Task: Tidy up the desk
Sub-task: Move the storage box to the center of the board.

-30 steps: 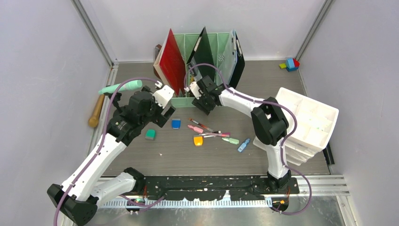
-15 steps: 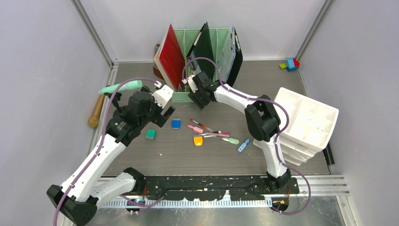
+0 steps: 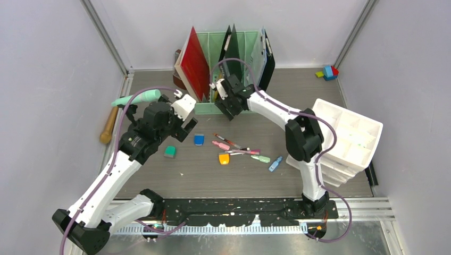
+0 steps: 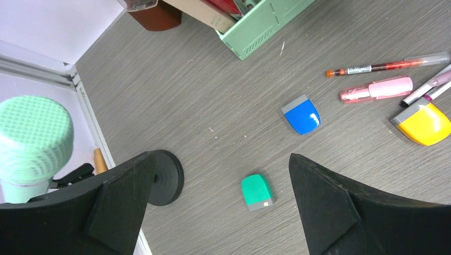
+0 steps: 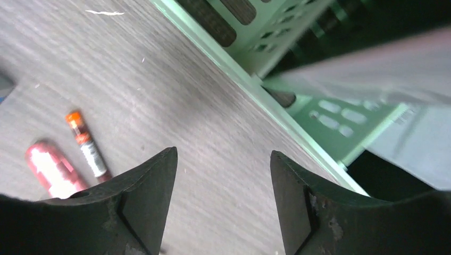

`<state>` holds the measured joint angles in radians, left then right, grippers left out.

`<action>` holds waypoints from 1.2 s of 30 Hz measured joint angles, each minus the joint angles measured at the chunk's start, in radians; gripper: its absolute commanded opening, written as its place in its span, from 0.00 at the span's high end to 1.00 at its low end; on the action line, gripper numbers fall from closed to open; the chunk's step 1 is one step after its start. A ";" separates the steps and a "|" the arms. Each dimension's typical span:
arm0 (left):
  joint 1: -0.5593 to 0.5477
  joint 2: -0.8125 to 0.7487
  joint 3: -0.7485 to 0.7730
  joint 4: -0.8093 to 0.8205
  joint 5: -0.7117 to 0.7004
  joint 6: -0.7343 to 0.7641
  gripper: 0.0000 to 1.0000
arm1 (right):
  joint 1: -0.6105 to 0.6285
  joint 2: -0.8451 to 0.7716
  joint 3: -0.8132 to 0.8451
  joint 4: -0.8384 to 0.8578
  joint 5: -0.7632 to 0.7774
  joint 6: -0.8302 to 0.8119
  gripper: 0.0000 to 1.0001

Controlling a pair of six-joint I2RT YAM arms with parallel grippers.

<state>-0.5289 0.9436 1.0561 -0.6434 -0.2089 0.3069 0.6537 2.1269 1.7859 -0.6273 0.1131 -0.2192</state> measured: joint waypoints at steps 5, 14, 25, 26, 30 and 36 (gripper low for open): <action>0.000 0.022 0.028 0.005 0.009 0.027 0.00 | -0.001 -0.167 -0.002 -0.114 -0.011 0.017 0.22; 0.000 0.058 0.033 0.023 0.080 0.068 0.00 | 0.009 -0.597 -0.080 -0.346 -0.036 -0.041 0.21; 0.000 0.071 -0.030 0.052 0.131 0.093 0.00 | -0.039 -1.102 -0.349 -0.469 -0.001 -0.113 0.23; 0.000 0.076 -0.030 0.055 0.132 0.094 0.00 | -0.058 -1.135 -0.356 -0.467 0.004 -0.106 0.23; 0.000 0.108 -0.030 0.064 0.132 0.094 0.00 | -0.172 -1.247 -0.367 -0.437 0.047 -0.048 0.25; 0.000 0.129 -0.030 0.064 0.140 0.093 0.00 | -0.276 -1.277 -0.417 -0.406 0.074 0.047 0.24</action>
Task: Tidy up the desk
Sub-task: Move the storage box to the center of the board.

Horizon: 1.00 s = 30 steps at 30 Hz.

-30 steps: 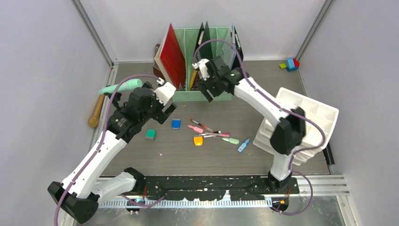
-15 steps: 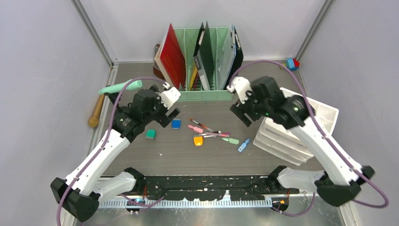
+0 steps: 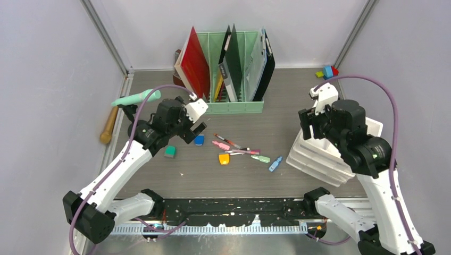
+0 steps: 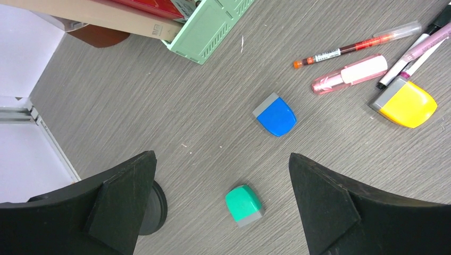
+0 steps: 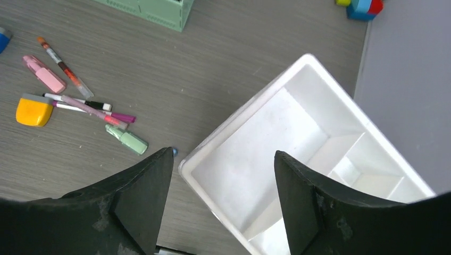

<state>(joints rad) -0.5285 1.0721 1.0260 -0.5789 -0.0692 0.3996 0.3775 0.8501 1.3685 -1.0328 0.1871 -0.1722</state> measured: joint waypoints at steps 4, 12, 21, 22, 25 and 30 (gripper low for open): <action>0.000 0.006 0.000 0.002 0.010 -0.002 0.00 | -0.049 0.033 -0.055 0.002 -0.008 0.058 0.24; 0.000 0.009 0.000 0.006 0.037 -0.009 0.00 | -0.105 0.111 -0.109 0.021 -0.040 0.134 0.23; 0.000 0.009 0.000 0.018 0.071 -0.026 0.00 | -0.119 0.215 -0.112 0.072 -0.066 0.203 0.27; 0.000 0.009 0.000 0.022 0.076 -0.027 0.00 | -0.121 0.227 -0.112 0.075 -0.069 0.211 0.27; 0.000 0.010 0.000 0.030 0.087 -0.031 0.00 | -0.126 0.261 -0.111 0.084 -0.072 0.235 0.32; 0.000 0.018 0.000 0.039 0.097 -0.034 0.00 | -0.126 0.301 -0.110 0.118 -0.067 0.275 0.34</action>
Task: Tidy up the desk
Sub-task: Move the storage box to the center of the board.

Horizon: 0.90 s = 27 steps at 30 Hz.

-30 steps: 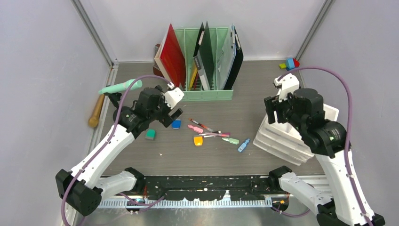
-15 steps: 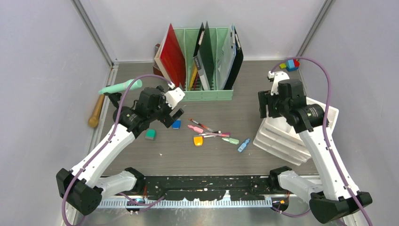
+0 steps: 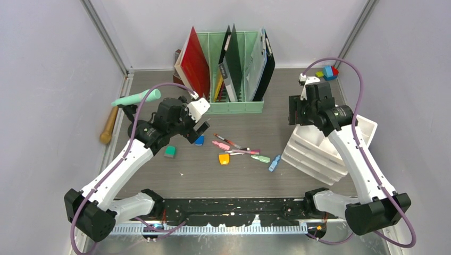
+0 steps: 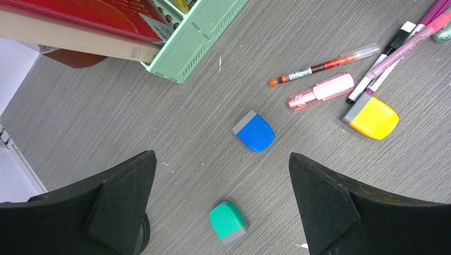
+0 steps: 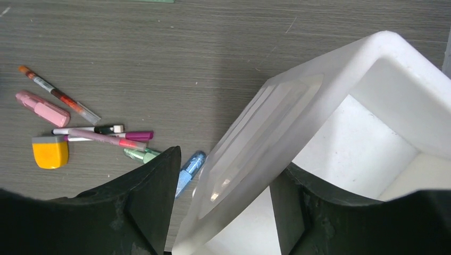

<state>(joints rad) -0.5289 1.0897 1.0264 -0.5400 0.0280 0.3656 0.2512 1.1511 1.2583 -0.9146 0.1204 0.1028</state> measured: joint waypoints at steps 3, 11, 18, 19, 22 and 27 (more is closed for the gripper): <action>0.000 0.001 0.000 0.005 0.001 0.000 0.00 | 0.000 0.006 0.001 0.027 -0.003 0.033 0.35; 0.000 0.002 0.000 0.009 0.001 0.000 0.00 | 0.000 0.084 0.043 0.083 -0.056 0.126 0.39; 0.000 0.017 0.000 0.012 0.002 0.001 0.00 | 0.000 0.137 0.049 0.175 -0.142 0.237 0.41; 0.000 0.020 0.000 0.012 0.001 0.001 0.00 | 0.002 0.141 0.049 0.187 -0.151 0.254 0.41; 0.000 0.028 0.000 0.013 0.002 0.001 0.00 | 0.009 0.152 0.049 0.218 -0.171 0.307 0.41; 0.000 0.035 0.000 0.014 0.019 -0.005 0.00 | 0.032 0.160 0.049 0.274 -0.184 0.391 0.39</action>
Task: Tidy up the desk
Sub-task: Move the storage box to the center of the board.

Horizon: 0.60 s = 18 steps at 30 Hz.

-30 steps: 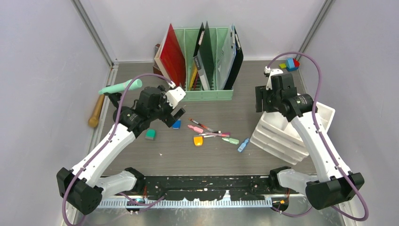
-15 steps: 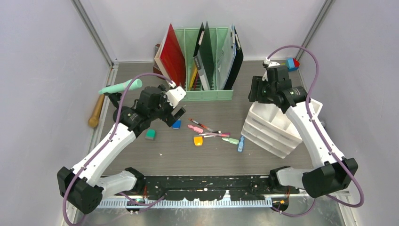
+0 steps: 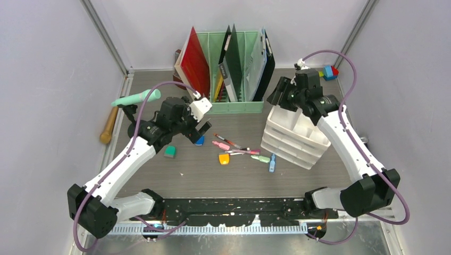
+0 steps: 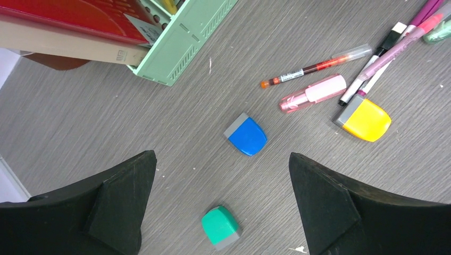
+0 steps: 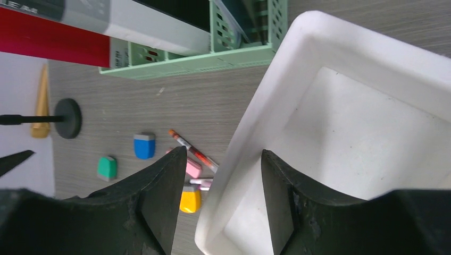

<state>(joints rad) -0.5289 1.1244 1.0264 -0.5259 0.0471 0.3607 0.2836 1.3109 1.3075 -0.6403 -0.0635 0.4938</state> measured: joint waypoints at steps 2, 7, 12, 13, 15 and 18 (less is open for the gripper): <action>0.000 0.004 0.000 0.003 0.012 -0.011 0.00 | 0.012 0.004 0.001 0.028 -0.006 0.037 0.37; 0.000 0.018 0.000 0.007 0.039 -0.026 0.00 | 0.030 0.054 0.067 0.047 -0.024 0.089 0.27; 0.000 0.021 0.000 0.008 0.053 -0.038 0.00 | 0.033 0.053 0.143 0.045 0.025 0.041 0.19; 0.000 0.021 0.000 0.008 0.056 -0.039 0.00 | 0.034 0.043 0.152 0.043 0.043 0.023 0.19; 0.000 0.021 0.000 0.010 0.060 -0.039 0.00 | 0.034 0.010 0.165 0.032 0.090 -0.031 0.18; 0.000 0.019 0.000 0.013 0.067 -0.040 0.00 | 0.019 -0.055 0.182 0.007 0.163 -0.120 0.17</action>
<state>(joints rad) -0.5289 1.1435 1.0264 -0.5129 0.1139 0.3210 0.3023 1.2564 1.4899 -0.6334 0.0998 0.3737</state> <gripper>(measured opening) 0.996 0.819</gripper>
